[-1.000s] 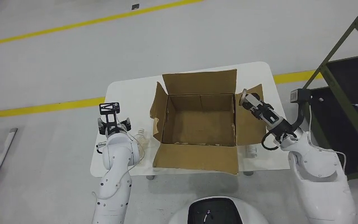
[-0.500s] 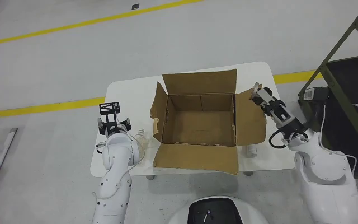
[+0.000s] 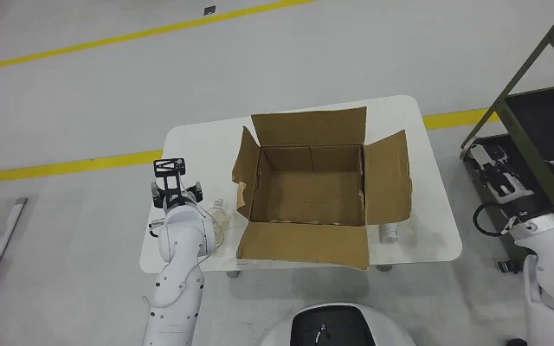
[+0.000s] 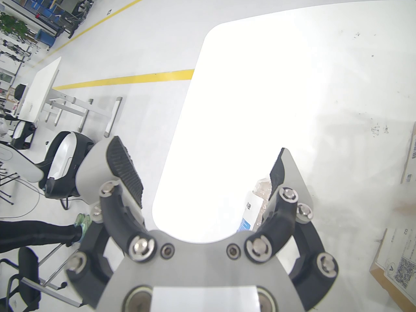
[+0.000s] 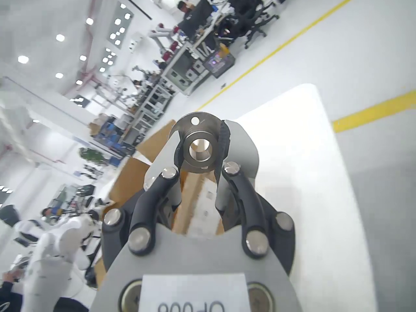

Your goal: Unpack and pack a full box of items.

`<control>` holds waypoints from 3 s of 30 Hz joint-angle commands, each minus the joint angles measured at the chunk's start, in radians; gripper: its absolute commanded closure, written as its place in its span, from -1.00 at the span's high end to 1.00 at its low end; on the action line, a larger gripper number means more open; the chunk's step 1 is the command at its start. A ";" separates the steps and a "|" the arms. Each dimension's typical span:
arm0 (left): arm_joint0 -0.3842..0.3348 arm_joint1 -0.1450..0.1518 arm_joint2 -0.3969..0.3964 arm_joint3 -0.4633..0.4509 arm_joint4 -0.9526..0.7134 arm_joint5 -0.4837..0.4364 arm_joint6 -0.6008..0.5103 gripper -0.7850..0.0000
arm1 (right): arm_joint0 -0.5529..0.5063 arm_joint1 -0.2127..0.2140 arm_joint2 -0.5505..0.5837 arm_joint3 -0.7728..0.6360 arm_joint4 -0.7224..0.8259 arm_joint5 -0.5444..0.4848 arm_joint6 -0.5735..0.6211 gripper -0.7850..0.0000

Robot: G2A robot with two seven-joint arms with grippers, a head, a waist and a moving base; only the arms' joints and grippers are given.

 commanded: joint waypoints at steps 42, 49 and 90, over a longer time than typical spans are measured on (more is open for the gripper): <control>0.000 0.000 0.000 0.000 0.000 0.000 0.000 1.00 | 0.088 0.060 -0.320 0.265 -0.758 0.085 0.281 -0.16; 0.000 0.000 0.000 0.000 0.000 0.000 0.000 1.00 | 0.081 0.064 -0.310 0.243 -0.682 0.085 0.261 0.38; 0.029 0.001 -0.020 0.012 -0.055 -0.085 0.019 1.00 | 0.060 0.044 -0.359 0.175 -0.104 -0.098 -0.375 -1.00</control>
